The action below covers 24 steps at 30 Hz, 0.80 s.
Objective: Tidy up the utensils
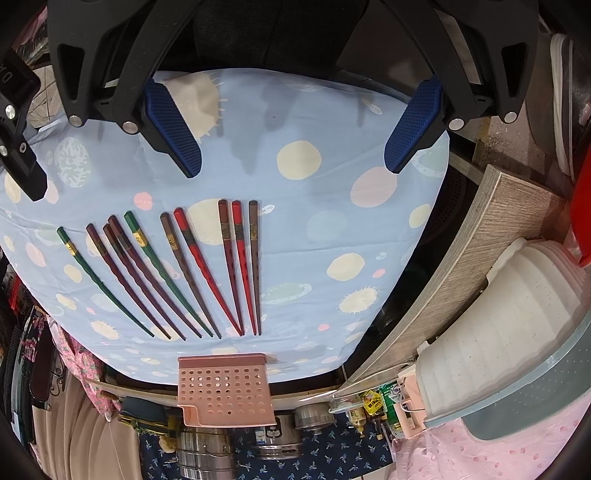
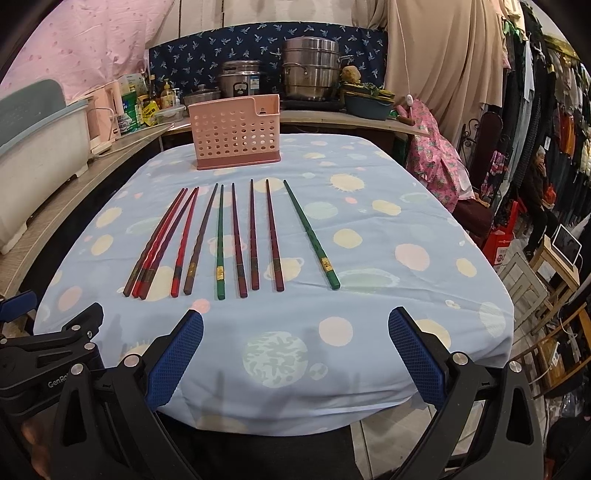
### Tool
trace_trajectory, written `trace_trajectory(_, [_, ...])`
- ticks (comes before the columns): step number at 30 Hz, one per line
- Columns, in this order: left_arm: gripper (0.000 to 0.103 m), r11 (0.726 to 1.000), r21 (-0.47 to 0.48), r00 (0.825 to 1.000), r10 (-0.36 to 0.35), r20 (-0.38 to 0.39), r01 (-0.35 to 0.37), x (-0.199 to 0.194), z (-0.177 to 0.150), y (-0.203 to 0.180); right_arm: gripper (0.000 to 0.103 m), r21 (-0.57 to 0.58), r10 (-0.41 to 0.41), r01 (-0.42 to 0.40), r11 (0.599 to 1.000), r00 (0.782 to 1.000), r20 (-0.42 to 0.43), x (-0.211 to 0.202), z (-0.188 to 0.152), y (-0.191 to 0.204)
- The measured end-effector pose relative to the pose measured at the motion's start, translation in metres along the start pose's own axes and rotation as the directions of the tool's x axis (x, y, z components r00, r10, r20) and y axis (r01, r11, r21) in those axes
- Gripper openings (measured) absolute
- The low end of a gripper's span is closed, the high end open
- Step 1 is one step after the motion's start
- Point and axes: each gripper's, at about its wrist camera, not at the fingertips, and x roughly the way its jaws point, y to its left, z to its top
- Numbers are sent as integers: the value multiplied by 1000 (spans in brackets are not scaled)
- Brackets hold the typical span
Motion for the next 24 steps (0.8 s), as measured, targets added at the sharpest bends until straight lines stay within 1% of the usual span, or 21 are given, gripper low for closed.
trace_trajectory(8, [95, 1000, -9, 1000, 2, -12, -2, 3, 1, -1, 96, 4, 16, -16, 1000, 1000, -11, 7, 1, -3])
trace_trajectory(15, [95, 999, -36, 999, -18, -37, 17, 14, 5, 3, 96, 25, 31, -30, 999, 999, -26, 18, 3, -12])
trace_trajectory(21, [95, 999, -46, 999, -23, -48, 21, 26, 14, 6, 96, 20, 42, -41, 999, 998, -36, 30, 6, -16])
trace_trajectory(24, [95, 997, -72, 998, -31, -50, 27, 36, 22, 11, 96, 27, 41, -40, 999, 999, -33, 37, 12, -21])
